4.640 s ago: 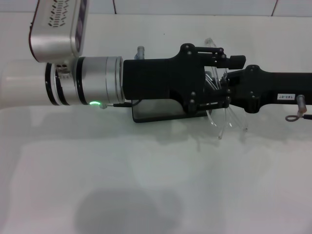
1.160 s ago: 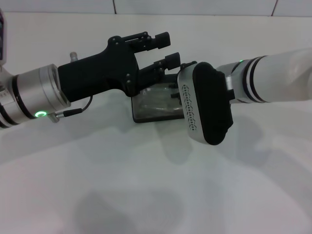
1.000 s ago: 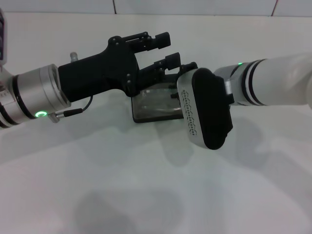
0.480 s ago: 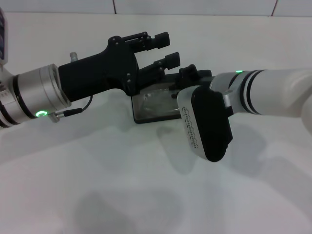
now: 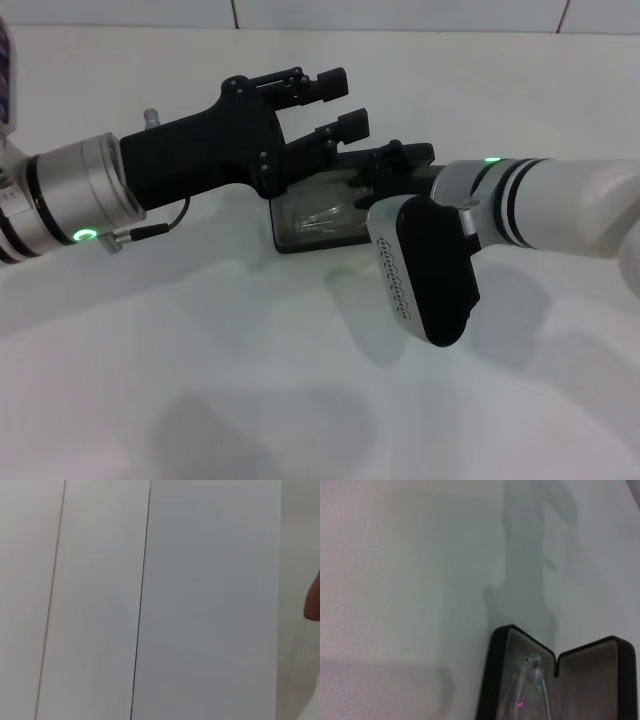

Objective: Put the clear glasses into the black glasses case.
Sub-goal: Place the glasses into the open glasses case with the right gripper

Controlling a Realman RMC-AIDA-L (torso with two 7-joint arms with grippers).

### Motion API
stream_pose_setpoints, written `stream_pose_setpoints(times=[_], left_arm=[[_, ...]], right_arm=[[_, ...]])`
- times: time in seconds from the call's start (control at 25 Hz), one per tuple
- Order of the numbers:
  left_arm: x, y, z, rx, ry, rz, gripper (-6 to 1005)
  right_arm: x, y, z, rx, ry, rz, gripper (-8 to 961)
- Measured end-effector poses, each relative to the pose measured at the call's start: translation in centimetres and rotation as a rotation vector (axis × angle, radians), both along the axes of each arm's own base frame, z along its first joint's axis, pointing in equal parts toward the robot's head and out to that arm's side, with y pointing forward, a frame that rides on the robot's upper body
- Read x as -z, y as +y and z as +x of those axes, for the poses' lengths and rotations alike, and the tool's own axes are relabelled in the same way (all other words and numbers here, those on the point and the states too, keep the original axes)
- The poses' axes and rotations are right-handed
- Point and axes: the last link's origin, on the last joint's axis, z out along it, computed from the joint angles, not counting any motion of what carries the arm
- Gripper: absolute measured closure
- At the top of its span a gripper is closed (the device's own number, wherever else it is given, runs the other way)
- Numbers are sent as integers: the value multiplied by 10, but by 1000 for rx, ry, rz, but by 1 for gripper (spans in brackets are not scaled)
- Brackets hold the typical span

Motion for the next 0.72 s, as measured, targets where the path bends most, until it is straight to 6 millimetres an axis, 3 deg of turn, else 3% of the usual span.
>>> stream_pose_setpoints(times=[0.72], left_arm=[[1, -1, 0, 5, 4, 4, 516]], right_arm=[[0, -7, 4, 123, 102, -5, 762]])
